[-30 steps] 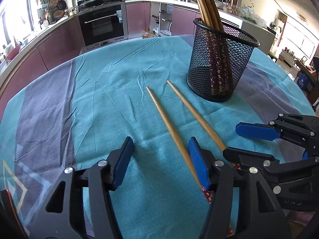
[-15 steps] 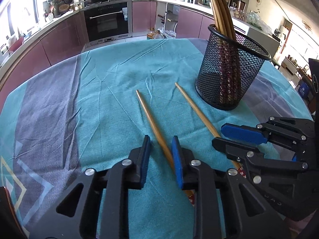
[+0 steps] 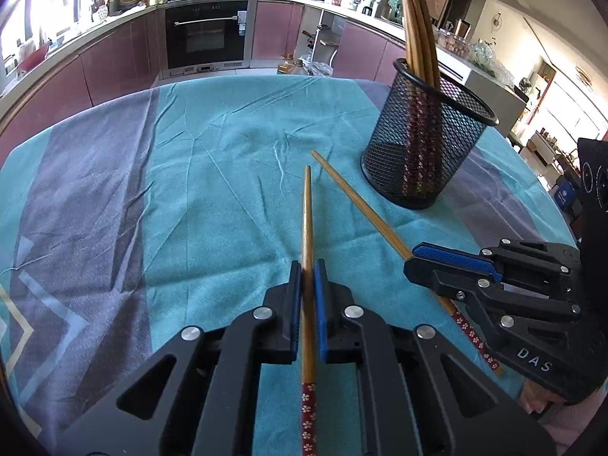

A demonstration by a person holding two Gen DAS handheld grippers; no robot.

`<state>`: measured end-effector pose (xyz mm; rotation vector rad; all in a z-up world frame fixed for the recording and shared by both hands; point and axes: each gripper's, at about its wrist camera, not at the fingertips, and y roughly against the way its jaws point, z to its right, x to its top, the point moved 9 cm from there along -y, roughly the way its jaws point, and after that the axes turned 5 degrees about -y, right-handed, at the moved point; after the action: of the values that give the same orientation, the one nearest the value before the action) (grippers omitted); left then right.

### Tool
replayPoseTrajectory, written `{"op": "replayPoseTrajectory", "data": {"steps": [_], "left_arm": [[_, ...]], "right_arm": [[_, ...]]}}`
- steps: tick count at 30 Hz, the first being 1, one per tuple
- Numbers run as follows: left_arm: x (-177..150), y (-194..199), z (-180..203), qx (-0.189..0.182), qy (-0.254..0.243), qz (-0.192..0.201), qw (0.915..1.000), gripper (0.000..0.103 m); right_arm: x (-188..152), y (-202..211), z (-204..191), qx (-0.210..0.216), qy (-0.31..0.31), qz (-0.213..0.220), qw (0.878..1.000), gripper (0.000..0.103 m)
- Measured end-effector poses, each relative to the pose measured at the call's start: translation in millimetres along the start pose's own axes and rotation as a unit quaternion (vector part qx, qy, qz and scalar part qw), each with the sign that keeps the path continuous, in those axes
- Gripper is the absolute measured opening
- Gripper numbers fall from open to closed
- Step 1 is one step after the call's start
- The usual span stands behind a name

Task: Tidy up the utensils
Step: 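Lift the chopstick upright with the right tool and carry it over the mesh cup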

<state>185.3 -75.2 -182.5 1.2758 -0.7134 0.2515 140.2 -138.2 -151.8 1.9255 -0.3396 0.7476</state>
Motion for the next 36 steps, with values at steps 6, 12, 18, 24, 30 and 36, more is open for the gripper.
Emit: {"op": "replayPoseTrajectory", "data": {"steps": [6, 12, 18, 24, 30, 36], "left_arm": [[-6, 0, 10, -0.006, -0.022, -0.008, 0.9997, 0.008], [-5, -5, 11, -0.004, -0.033, -0.014, 0.9994, 0.009], [-1, -7, 12, 0.000, -0.030, -0.014, 0.9994, 0.008], [3, 5, 13, -0.015, -0.025, -0.002, 0.9996, 0.008], [21, 39, 18, -0.053, -0.029, 0.036, 0.9976, 0.008], [40, 73, 27, -0.089, -0.033, 0.071, 0.9929, 0.007]], "right_arm": [[-6, -7, -10, 0.003, 0.020, -0.026, 0.999, 0.006], [-9, -12, -11, -0.012, 0.032, -0.029, 0.999, 0.006], [-6, -14, -7, -0.007, 0.023, -0.025, 0.999, 0.006], [6, 10, -2, 0.008, 0.007, 0.014, 1.000, 0.006], [24, 44, 5, 0.019, -0.001, 0.060, 0.998, 0.006], [38, 72, 13, 0.026, -0.009, 0.098, 0.995, 0.006]]}}
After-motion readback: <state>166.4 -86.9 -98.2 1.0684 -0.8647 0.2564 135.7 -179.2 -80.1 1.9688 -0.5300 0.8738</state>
